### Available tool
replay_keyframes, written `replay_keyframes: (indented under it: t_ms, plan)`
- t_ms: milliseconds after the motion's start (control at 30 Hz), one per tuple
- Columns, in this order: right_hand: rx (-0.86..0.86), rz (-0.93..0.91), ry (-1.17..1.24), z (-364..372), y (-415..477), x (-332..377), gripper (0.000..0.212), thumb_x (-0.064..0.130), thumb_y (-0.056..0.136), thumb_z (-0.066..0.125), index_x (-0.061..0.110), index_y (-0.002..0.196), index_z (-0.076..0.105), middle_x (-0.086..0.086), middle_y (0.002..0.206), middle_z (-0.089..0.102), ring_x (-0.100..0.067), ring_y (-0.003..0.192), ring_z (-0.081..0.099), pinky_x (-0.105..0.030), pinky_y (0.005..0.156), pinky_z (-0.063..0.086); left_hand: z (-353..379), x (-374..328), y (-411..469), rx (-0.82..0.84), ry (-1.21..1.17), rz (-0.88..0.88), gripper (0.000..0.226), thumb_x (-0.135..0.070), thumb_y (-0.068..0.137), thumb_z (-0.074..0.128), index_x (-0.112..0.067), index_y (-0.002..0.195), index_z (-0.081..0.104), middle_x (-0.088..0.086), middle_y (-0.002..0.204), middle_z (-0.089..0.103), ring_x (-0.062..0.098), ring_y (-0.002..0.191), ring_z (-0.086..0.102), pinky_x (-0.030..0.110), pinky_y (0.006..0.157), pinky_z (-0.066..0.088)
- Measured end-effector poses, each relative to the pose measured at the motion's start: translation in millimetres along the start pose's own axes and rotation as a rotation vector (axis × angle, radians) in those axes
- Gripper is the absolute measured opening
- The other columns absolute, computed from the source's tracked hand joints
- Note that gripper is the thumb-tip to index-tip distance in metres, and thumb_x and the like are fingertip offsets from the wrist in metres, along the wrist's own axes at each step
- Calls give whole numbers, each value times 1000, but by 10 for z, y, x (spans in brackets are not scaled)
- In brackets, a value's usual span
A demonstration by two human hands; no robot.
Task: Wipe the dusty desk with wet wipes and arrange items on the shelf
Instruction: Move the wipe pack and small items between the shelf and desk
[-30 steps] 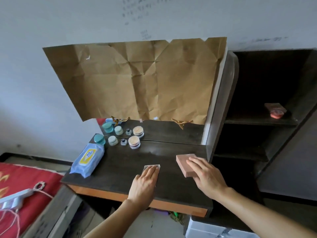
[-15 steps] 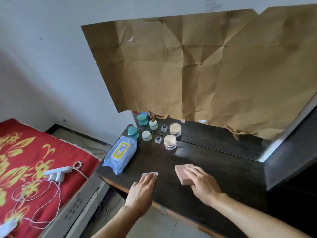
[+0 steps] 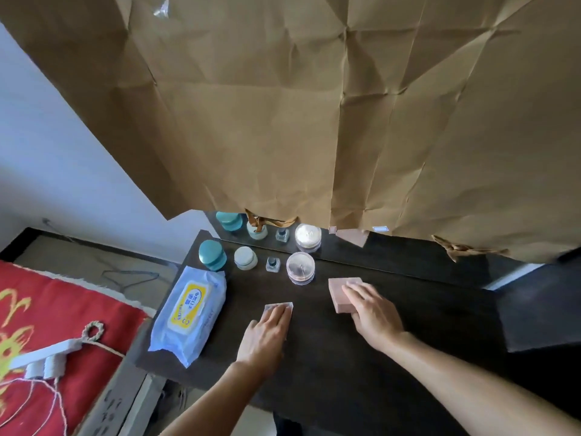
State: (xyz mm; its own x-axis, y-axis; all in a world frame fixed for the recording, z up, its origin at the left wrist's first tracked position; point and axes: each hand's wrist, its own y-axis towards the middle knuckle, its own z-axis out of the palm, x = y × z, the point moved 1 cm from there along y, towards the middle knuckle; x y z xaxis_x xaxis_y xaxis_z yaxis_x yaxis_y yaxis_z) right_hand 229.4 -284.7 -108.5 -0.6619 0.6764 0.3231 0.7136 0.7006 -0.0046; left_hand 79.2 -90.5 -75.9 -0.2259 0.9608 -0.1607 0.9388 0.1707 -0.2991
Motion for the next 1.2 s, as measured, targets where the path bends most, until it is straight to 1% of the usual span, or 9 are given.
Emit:
replay_keyframes:
  t_ms: [67,133,200,400,633,833,1000,1100,1200]
  plan:
    - [-14,51,-6,67,99,34,62,-1,61,76,13,120,61,0,124,62,-22,115,58,-34,75,56,40,172,209,-1,36,51,82,-16,78,65,-15,149,24,-3,152,28,16,139,30,34,91,47]
    - [-28,81,-14,134,188,103,66,-1,50,83,13,113,65,1,116,65,-20,107,63,-29,67,58,71,391,392,7,91,117,90,-24,49,87,-13,132,54,-1,131,55,15,117,57,30,65,55]
    - [-29,98,-4,242,273,192,68,-2,47,83,12,112,66,1,116,65,-18,108,61,-27,68,58,149,633,526,13,139,155,88,-23,32,91,-12,116,67,0,113,65,17,99,67,27,49,52]
    - [-4,166,-5,571,389,356,69,-9,58,71,7,124,57,-7,134,54,-23,129,42,-36,93,51,375,1156,697,19,117,246,80,-13,51,79,-9,128,56,10,131,57,29,120,56,37,77,57]
    - [27,223,-15,621,377,390,67,-12,62,68,7,126,56,-6,140,50,-20,134,36,-34,92,52,366,1340,803,19,101,344,91,-11,39,77,-7,127,57,13,134,54,30,124,53,36,89,52]
    - [91,234,-36,584,359,425,64,-2,80,50,14,141,39,0,156,22,-17,144,18,-35,99,44,319,1285,830,42,132,323,86,-25,36,77,-10,120,63,13,131,57,31,118,57,37,79,56]
    - [23,314,-4,415,89,416,54,6,73,65,15,125,55,-8,138,48,-27,126,48,-44,80,55,112,944,784,-76,147,391,57,-25,39,77,-18,95,69,6,103,67,25,94,66,33,69,56]
    - [-23,353,-11,221,-251,326,50,13,78,65,16,126,55,-4,135,51,-24,121,52,-42,80,55,11,589,715,-133,159,458,42,-27,42,78,-23,83,67,-4,83,64,18,75,64,30,60,54]
    - [-80,401,-32,-20,-720,181,46,17,79,64,18,124,57,-2,133,52,-22,119,54,-39,79,56,-31,124,592,-165,150,519,32,-23,49,76,-22,79,65,-4,75,61,18,69,63,30,57,54]
